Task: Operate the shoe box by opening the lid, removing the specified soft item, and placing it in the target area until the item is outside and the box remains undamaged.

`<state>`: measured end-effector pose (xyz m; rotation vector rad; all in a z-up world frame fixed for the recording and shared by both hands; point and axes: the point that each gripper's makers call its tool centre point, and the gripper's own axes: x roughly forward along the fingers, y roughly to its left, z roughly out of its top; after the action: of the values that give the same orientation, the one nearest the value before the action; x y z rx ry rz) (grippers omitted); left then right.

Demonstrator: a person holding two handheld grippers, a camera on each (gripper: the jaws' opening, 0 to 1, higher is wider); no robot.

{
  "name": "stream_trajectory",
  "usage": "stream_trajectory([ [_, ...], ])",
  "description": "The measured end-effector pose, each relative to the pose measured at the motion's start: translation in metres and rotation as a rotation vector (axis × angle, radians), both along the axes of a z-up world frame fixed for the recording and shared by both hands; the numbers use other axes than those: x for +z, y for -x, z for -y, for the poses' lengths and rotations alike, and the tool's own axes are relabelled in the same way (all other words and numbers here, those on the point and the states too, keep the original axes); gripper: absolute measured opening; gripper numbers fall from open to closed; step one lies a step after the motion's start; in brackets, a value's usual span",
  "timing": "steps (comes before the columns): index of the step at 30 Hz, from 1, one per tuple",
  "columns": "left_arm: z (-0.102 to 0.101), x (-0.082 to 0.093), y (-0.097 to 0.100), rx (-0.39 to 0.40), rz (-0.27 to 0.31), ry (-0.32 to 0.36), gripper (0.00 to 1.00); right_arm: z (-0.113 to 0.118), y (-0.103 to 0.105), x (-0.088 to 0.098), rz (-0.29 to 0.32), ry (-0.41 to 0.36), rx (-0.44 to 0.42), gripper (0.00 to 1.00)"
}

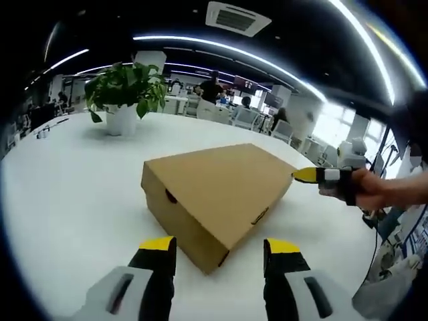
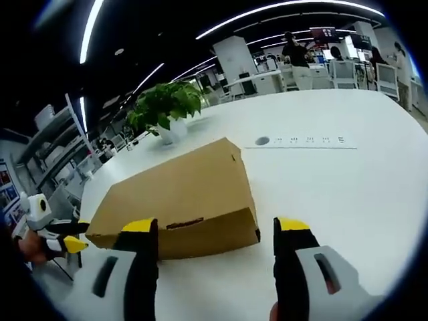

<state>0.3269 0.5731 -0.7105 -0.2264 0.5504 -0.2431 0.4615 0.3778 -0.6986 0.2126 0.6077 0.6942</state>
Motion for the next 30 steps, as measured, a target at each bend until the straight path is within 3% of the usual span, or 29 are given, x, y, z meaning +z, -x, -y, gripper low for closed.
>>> stream_trajectory([
  [3, 0.001, 0.0, -0.006, 0.004, 0.0, 0.004, 0.53, -0.006, 0.007, 0.0, -0.046, -0.01, 0.003, 0.58],
  [12, 0.002, -0.003, -0.019, -0.019, -0.017, -0.031, 0.51, -0.018, 0.01, 0.008, -0.056, -0.005, 0.015, 0.58],
  [23, -0.001, -0.003, -0.011, -0.099, -0.048, -0.085, 0.47, -0.013, 0.024, 0.008, -0.09, 0.022, -0.034, 0.57],
  [30, -0.005, -0.003, 0.006, -0.158, -0.056, -0.114, 0.46, -0.004, 0.055, 0.005, -0.101, 0.01, -0.076, 0.56],
])
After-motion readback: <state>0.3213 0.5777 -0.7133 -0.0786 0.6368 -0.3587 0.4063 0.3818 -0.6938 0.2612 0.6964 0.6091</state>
